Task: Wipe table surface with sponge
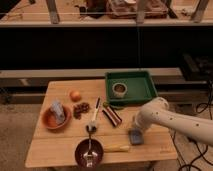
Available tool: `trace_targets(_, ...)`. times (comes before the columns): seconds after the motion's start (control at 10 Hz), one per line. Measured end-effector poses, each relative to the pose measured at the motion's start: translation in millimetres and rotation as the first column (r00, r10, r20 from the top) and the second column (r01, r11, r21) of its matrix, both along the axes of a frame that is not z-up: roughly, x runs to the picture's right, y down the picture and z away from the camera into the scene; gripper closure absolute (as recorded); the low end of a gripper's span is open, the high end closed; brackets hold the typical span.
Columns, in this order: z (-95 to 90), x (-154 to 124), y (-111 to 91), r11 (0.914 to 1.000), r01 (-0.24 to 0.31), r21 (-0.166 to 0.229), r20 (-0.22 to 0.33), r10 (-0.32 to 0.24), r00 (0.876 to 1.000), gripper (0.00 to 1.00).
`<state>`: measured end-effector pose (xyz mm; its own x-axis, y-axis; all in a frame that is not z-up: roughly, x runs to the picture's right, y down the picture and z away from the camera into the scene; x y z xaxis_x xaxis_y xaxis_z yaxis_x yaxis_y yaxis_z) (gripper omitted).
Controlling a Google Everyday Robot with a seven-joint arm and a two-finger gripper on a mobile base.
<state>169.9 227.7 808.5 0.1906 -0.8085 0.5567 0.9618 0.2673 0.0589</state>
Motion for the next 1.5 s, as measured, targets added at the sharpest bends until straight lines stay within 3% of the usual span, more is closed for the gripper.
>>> trace_targets(0.4, -28.9, 68, 11, 0.9992, -0.039, 0.006, -0.085, 0.039, 0.996, 1.0)
trace_targets(0.6, -24.5, 99, 9, 0.9978, -0.065, 0.014, -0.139, 0.067, 0.988, 1.0)
trace_targets(0.8, -2.1, 113, -6, 0.9965, -0.078, 0.03, -0.172, 0.082, 0.982, 1.0)
trace_targets(1.0, 22.4, 114, -28, 0.996, -0.077, 0.045, -0.179, 0.084, 0.98, 1.0)
trace_targets(1.2, 42.5, 98, -52, 0.9968, -0.049, 0.063, -0.15, 0.058, 0.987, 1.0)
trace_targets(1.5, 49.8, 45, -52, 0.9992, 0.007, 0.041, -0.056, -0.005, 0.998, 1.0)
